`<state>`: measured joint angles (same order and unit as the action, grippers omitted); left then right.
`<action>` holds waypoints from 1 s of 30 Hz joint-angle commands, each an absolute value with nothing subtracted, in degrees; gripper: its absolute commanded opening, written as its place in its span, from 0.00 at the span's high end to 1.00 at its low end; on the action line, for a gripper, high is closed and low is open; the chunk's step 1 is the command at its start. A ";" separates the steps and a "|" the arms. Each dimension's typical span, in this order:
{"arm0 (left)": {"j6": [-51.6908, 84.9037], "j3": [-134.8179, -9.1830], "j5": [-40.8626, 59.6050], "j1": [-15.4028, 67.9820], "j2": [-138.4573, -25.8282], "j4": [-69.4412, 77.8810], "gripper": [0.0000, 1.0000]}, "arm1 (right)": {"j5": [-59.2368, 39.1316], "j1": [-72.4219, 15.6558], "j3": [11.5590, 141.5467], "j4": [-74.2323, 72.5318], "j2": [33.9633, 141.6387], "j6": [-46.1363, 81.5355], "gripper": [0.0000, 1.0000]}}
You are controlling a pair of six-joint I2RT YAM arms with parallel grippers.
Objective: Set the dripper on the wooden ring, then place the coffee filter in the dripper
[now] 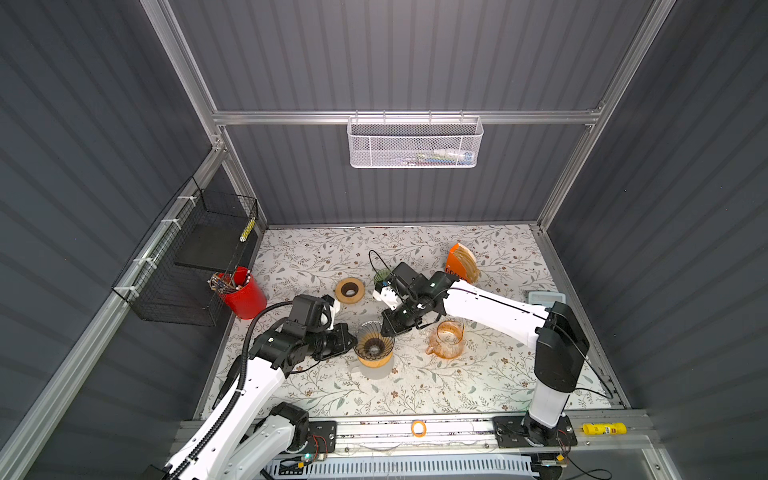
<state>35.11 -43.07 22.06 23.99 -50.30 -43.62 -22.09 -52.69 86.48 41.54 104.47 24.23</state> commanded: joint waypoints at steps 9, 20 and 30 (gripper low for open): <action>34.37 -41.43 19.26 24.87 -52.03 -51.06 0.93 | -19.78 -53.09 85.16 42.45 107.25 24.16 1.00; 33.71 -44.29 16.40 24.87 -51.59 -52.41 0.93 | -19.78 -53.06 87.93 43.56 106.75 23.51 0.90; 33.23 -45.21 17.10 24.87 -50.91 -51.62 0.90 | -19.78 -53.08 88.72 44.03 106.18 23.33 0.80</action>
<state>34.83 -44.97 19.29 24.73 -50.63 -45.82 -21.12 -52.93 87.26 42.02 104.77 23.64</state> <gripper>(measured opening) 0.101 0.198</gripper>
